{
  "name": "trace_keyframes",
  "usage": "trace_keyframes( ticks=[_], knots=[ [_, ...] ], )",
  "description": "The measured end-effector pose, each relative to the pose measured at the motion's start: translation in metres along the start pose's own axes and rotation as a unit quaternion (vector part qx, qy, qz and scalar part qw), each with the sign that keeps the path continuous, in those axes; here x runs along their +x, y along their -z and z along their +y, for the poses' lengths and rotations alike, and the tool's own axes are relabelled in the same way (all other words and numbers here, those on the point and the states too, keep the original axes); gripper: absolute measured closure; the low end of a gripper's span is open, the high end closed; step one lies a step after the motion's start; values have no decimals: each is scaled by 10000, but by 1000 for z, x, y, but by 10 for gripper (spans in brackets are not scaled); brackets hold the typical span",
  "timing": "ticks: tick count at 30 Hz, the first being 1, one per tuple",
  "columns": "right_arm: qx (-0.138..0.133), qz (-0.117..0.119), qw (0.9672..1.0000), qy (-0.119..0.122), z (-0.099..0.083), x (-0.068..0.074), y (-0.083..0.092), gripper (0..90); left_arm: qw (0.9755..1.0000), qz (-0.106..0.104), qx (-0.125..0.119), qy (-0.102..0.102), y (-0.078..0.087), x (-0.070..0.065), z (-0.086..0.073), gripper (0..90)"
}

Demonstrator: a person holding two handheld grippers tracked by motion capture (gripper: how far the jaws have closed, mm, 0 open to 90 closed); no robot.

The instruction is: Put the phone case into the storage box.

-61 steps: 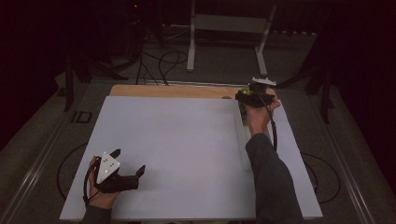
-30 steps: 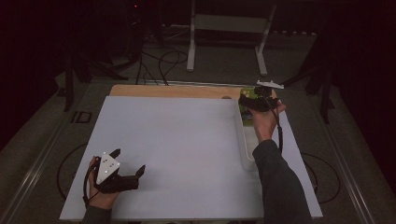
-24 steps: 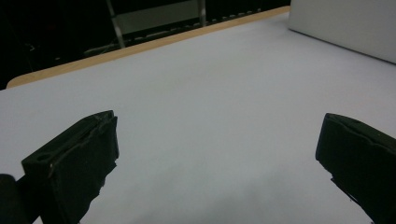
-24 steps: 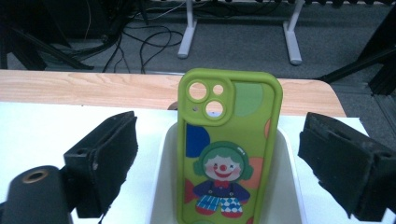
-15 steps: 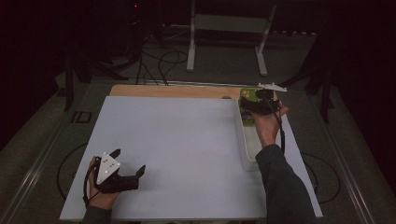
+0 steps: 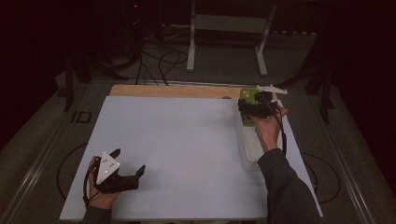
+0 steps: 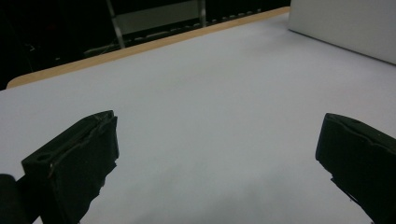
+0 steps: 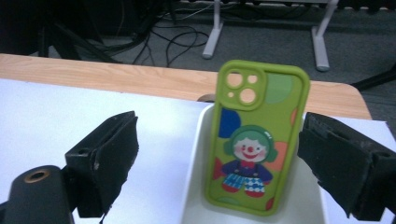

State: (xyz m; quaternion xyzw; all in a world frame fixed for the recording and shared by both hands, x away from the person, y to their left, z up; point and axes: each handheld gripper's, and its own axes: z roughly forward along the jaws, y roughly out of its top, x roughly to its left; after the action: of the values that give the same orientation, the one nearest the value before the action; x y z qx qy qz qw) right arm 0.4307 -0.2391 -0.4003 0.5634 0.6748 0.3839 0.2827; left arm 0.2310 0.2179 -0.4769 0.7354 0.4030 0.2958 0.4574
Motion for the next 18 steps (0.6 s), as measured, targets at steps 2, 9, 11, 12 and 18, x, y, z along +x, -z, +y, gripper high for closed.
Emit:
trace_keyframes(
  ticks=[2, 9, 11, 12, 18],
  knots=[
    [-16, 68, 10000, -8, 0, 2, 2, 115, 10000, 0, 0, 3, 0, 0, 0, 0],
    [-145, 308, 9993, 131, -2, 8, 11, 96, 10000, 3, -5, 10, 1, 1, 0, 1],
    [-146, 391, 9990, 129, -4, 10, 14, 95, 10000, 4, -4, 8, 1, 1, 0, 0],
    [-141, 425, 9989, 147, -5, 11, 15, 95, 10000, 3, -4, 7, 1, 1, 0, 1],
    [-173, 578, 9977, 303, -12, 18, 24, 95, 10000, -10, 6, 0, 0, 1, 1, 1]
  ],
)
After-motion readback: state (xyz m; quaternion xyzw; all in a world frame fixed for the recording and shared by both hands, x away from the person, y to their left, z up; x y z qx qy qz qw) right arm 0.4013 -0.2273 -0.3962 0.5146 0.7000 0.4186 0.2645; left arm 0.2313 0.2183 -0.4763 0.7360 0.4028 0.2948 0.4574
